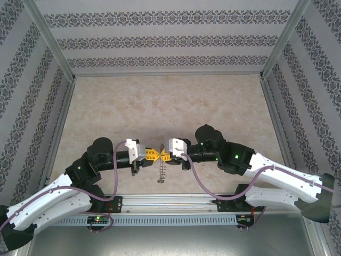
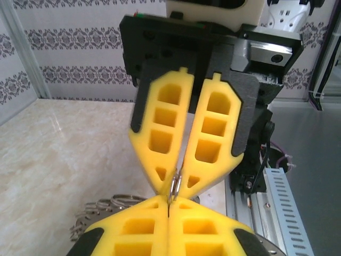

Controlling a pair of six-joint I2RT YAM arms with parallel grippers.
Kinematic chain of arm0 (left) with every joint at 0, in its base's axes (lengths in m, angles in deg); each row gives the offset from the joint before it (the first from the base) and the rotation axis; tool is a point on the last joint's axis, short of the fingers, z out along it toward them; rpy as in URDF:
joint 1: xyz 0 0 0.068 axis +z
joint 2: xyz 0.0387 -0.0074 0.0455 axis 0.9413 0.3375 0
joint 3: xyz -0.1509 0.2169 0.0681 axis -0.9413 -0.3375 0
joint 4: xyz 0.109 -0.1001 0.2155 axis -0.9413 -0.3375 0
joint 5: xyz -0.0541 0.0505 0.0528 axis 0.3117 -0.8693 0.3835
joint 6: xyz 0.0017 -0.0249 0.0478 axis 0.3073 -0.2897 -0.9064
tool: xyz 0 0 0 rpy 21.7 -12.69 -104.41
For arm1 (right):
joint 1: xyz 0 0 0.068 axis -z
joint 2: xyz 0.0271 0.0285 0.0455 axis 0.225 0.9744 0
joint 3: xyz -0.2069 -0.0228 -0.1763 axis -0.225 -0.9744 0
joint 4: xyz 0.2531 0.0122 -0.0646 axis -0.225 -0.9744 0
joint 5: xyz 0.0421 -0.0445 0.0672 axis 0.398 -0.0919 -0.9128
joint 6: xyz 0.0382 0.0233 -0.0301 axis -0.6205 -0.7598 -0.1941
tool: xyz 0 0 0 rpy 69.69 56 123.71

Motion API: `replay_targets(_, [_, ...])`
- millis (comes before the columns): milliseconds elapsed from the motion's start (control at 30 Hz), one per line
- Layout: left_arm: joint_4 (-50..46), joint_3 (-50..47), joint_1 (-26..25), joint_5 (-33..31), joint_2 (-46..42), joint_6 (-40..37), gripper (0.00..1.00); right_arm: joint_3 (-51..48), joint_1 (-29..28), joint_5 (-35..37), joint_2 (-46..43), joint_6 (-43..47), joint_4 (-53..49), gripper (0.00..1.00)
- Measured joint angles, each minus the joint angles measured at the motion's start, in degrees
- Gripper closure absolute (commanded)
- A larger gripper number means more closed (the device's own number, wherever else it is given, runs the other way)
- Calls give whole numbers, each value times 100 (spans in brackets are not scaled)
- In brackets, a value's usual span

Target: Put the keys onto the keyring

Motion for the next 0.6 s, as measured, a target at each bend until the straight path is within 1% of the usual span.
replay_targets(133, [151,-28,0,7,-15,63,100,-22,61,-74,-74,-83,61,100])
replay_targets(167, [133,-22,0,0,-2,50,98,-22,63,-66,-74,-81,57,100])
replay_targets(233, [-17,59,-2,-35,72,-46,86,-13,63,-31,-59,-57,-31,100])
replay_targets(267, [-192,164,-2,-66,153,-127,83,35,63,4,-17,-9,-125,100])
replay_targets(400, [-872,629,0,-341,535,-439,82,457,63,175,334,216,-710,100])
replay_targets(433, [-1047,741,0,-411,645,-529,83,588,63,245,444,275,-887,100])
replay_targets(467, [-1209,837,0,-476,750,-599,87,710,63,308,546,343,-1075,100])
replay_targets(533, [-1403,938,0,-522,898,-704,100,848,66,420,684,431,-1325,100])
replay_targets(600, [-1515,964,0,-540,1005,-820,100,892,87,466,752,507,-1508,100])
